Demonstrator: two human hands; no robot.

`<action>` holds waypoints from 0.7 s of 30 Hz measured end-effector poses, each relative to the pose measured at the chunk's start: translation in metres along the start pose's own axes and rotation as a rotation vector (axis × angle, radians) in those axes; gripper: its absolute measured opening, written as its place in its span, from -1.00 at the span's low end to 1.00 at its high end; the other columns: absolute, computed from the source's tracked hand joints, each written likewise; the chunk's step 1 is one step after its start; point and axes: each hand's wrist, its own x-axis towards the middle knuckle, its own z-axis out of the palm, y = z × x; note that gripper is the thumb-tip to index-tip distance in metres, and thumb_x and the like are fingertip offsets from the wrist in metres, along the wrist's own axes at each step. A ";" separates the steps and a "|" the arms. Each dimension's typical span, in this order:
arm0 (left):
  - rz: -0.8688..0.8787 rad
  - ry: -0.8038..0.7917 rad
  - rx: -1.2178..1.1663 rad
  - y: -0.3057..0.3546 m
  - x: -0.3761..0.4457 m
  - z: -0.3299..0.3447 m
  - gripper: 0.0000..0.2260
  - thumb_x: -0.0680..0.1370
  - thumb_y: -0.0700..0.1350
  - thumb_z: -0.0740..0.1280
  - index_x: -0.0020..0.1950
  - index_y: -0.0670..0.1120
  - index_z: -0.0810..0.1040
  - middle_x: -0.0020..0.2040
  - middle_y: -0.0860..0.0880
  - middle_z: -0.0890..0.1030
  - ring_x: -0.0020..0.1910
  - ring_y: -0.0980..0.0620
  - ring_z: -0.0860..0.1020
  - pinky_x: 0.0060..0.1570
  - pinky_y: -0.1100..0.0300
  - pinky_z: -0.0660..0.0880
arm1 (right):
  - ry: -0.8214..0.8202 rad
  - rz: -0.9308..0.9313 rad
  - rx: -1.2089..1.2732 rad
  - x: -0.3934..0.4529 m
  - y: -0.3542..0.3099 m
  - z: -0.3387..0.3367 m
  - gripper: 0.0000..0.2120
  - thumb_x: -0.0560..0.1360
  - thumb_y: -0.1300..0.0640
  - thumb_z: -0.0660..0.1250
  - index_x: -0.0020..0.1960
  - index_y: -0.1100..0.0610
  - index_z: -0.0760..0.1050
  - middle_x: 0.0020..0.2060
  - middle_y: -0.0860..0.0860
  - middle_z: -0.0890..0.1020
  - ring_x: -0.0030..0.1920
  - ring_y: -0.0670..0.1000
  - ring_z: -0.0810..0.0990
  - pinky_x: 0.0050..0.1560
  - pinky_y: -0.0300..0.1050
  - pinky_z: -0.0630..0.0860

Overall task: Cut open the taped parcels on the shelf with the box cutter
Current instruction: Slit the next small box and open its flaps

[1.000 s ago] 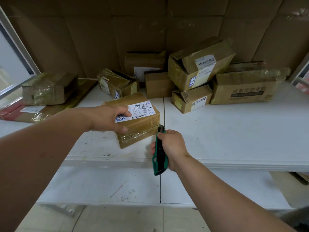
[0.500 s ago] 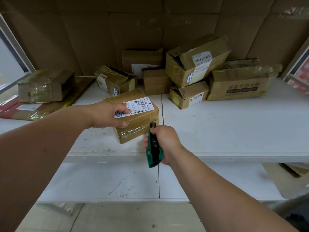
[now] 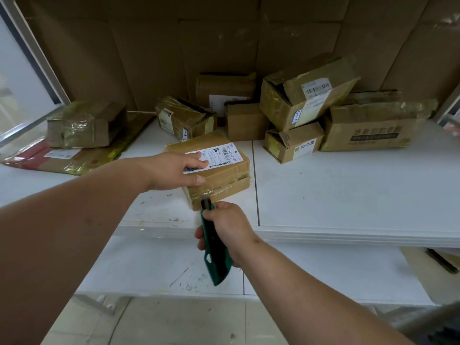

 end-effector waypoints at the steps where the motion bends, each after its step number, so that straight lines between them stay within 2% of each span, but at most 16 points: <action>1: -0.008 -0.012 -0.008 0.001 0.000 -0.001 -0.56 0.60 0.11 0.28 0.48 0.24 0.32 0.56 0.22 0.12 0.50 0.10 0.19 0.29 0.29 0.13 | -0.003 0.000 -0.025 0.000 -0.003 -0.005 -0.91 0.59 0.25 0.17 0.00 0.18 0.45 -0.48 0.11 0.60 -0.54 0.09 0.55 -0.48 -0.17 0.49; 3: -0.042 -0.060 -0.085 0.005 0.001 -0.005 -0.61 0.65 -0.02 0.22 0.46 0.27 0.34 0.56 0.24 0.09 0.52 0.09 0.13 0.30 0.29 0.08 | -0.006 -0.001 -0.056 0.001 -0.006 -0.011 -0.92 0.59 0.23 0.18 0.00 0.18 0.45 -0.49 0.10 0.61 -0.53 0.09 0.55 -0.45 -0.16 0.50; 6: -0.069 -0.134 -0.144 0.005 0.000 -0.011 -0.44 0.59 -0.26 0.19 0.45 0.30 0.33 0.56 0.27 0.05 0.55 0.10 0.04 0.43 0.19 0.02 | 0.020 0.002 -0.073 0.003 -0.009 -0.018 -0.94 0.60 0.22 0.19 -0.02 0.18 0.42 -0.49 0.10 0.61 -0.54 0.09 0.55 -0.45 -0.16 0.49; 8: -0.078 -0.154 -0.077 0.004 -0.001 -0.011 -0.34 0.56 -0.33 0.23 0.47 0.32 0.27 0.56 0.29 0.03 0.55 0.12 0.01 0.44 0.19 0.02 | 0.071 -0.004 -0.032 0.006 -0.012 -0.029 -0.92 0.61 0.23 0.19 -0.07 0.17 0.39 -0.50 0.12 0.60 -0.56 0.09 0.53 -0.47 -0.17 0.47; 11: -0.076 -0.147 -0.018 0.001 -0.001 -0.009 -0.31 0.56 -0.29 0.29 0.48 0.37 0.20 0.55 0.33 0.01 0.55 0.10 0.01 0.43 0.16 0.07 | 0.156 -0.021 0.020 0.008 -0.020 -0.047 -0.89 0.62 0.25 0.17 -0.09 0.16 0.35 -0.51 0.14 0.58 -0.59 0.07 0.50 -0.53 -0.20 0.44; 16: -0.045 -0.145 0.061 -0.001 0.000 -0.008 -0.30 0.57 -0.18 0.37 0.50 0.38 0.13 0.55 0.33 0.00 0.55 0.08 0.05 0.30 0.23 0.14 | 0.296 -0.025 0.091 0.011 -0.032 -0.067 -0.91 0.63 0.24 0.13 -0.05 0.17 0.37 -0.48 0.15 0.55 -0.59 0.06 0.48 -0.58 -0.23 0.38; 21: -0.005 -0.128 0.167 -0.005 0.000 -0.009 -0.31 0.57 -0.09 0.38 0.50 0.39 0.08 0.56 0.30 -0.01 0.56 0.06 0.02 0.42 0.15 0.12 | 0.282 0.003 0.075 0.013 -0.031 -0.062 -0.90 0.62 0.25 0.12 -0.06 0.19 0.37 -0.49 0.16 0.55 -0.57 0.07 0.47 -0.56 -0.21 0.41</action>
